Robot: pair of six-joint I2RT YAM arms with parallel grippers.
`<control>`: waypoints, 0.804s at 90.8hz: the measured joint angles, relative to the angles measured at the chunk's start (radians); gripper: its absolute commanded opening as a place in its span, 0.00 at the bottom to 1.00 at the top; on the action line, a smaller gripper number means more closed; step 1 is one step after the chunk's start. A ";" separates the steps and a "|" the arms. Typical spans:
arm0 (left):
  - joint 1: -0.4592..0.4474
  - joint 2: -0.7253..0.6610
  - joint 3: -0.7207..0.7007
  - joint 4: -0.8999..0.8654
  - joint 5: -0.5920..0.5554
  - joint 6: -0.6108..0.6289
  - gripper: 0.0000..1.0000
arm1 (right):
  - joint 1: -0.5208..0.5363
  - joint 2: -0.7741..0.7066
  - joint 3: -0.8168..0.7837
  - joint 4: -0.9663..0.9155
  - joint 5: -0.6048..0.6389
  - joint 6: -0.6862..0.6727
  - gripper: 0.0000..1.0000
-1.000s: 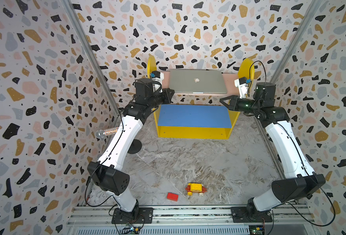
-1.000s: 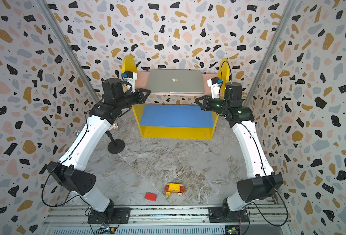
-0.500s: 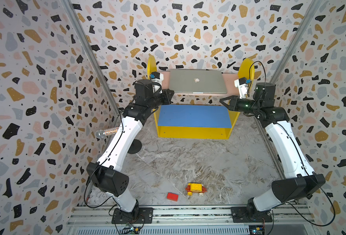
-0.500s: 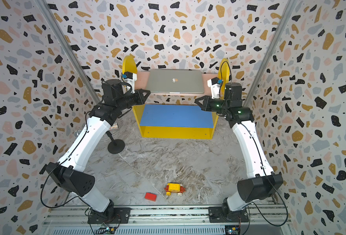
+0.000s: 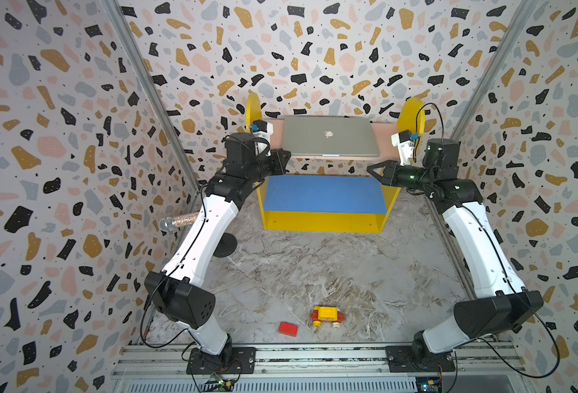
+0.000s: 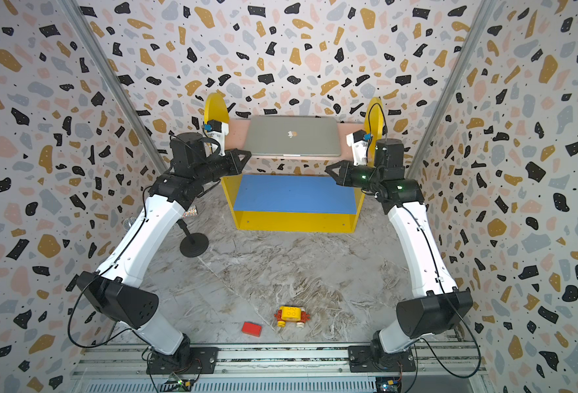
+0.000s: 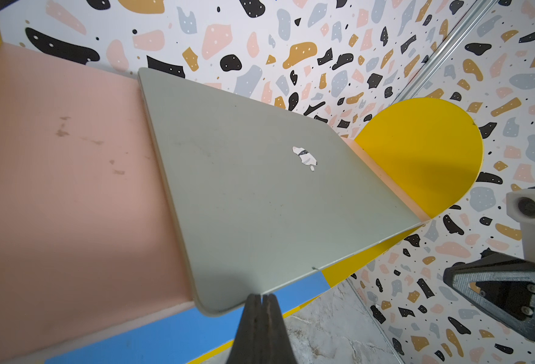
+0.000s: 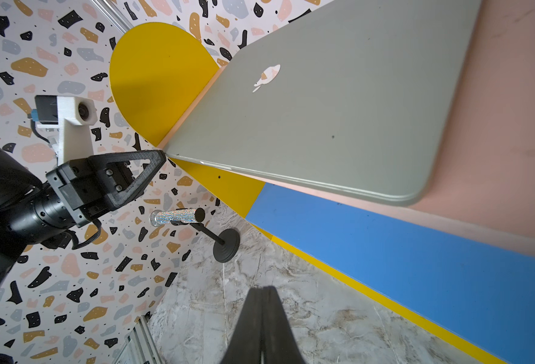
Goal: Close the laptop lid and set it aside
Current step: Place the laptop on the shelf.
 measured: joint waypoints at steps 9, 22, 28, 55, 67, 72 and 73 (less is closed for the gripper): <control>0.002 0.000 0.000 0.000 0.001 0.000 0.00 | -0.002 0.000 0.000 0.000 0.000 0.000 0.08; 0.005 0.003 0.002 0.001 0.007 0.000 0.00 | -0.002 0.000 0.000 0.000 0.000 0.000 0.08; 0.007 0.005 0.003 0.002 0.011 0.000 0.00 | -0.002 0.000 0.000 0.000 0.000 0.000 0.08; 0.017 0.019 0.016 0.007 0.019 0.000 0.00 | -0.002 0.000 0.000 0.000 0.000 0.000 0.08; 0.019 0.027 0.025 0.007 0.018 0.001 0.00 | -0.002 0.000 -0.001 0.000 0.000 0.000 0.08; 0.019 0.027 0.025 0.007 0.018 0.002 0.00 | -0.002 0.000 -0.001 0.000 0.000 0.000 0.08; 0.019 0.027 0.025 0.007 0.018 0.003 0.00 | -0.002 0.000 -0.001 0.000 0.000 0.000 0.08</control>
